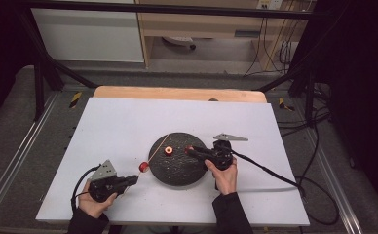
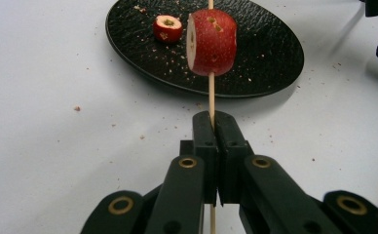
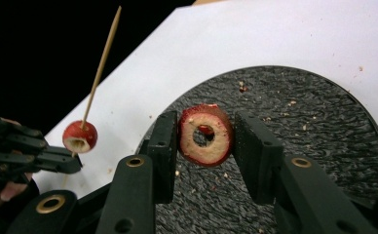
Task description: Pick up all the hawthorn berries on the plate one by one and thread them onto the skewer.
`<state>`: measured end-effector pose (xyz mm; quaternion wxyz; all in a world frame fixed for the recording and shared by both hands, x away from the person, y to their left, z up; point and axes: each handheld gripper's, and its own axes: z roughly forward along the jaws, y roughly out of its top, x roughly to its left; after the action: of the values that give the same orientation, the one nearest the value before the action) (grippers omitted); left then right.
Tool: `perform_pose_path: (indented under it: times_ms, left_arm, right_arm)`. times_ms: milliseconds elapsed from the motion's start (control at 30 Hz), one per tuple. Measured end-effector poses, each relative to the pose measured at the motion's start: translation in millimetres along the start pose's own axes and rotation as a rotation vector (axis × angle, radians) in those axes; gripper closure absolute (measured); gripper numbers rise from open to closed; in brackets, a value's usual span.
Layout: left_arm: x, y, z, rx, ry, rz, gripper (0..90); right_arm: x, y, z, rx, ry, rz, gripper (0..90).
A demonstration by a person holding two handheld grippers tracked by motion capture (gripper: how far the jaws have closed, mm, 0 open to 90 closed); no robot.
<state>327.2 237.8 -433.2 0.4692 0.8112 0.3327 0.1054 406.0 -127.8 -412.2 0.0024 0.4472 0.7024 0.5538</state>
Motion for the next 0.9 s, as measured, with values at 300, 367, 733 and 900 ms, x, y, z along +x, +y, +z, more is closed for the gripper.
perform_pose_path:
  times_ms: [300,367,733,900]
  left_arm:
    - [-3.3,0.9,1.7,-0.013,0.006,-0.003,88.4]
    - [-3.8,1.2,1.8,-0.018,0.008,-0.007,88.5]
    - [-8.2,3.2,5.4,-0.033,0.017,-0.008,88.4]
    - [-10.8,4.3,7.3,-0.037,0.017,-0.006,88.4]
  right_arm:
    - [7.1,-8.3,3.7,-0.133,0.017,0.049,62.9]
    - [8.4,-9.6,3.9,-0.167,0.019,0.057,62.9]
    - [12.4,-12.1,7.4,-0.323,0.041,0.111,62.9]
    - [13.6,-9.9,6.2,-0.368,0.055,0.133,62.9]
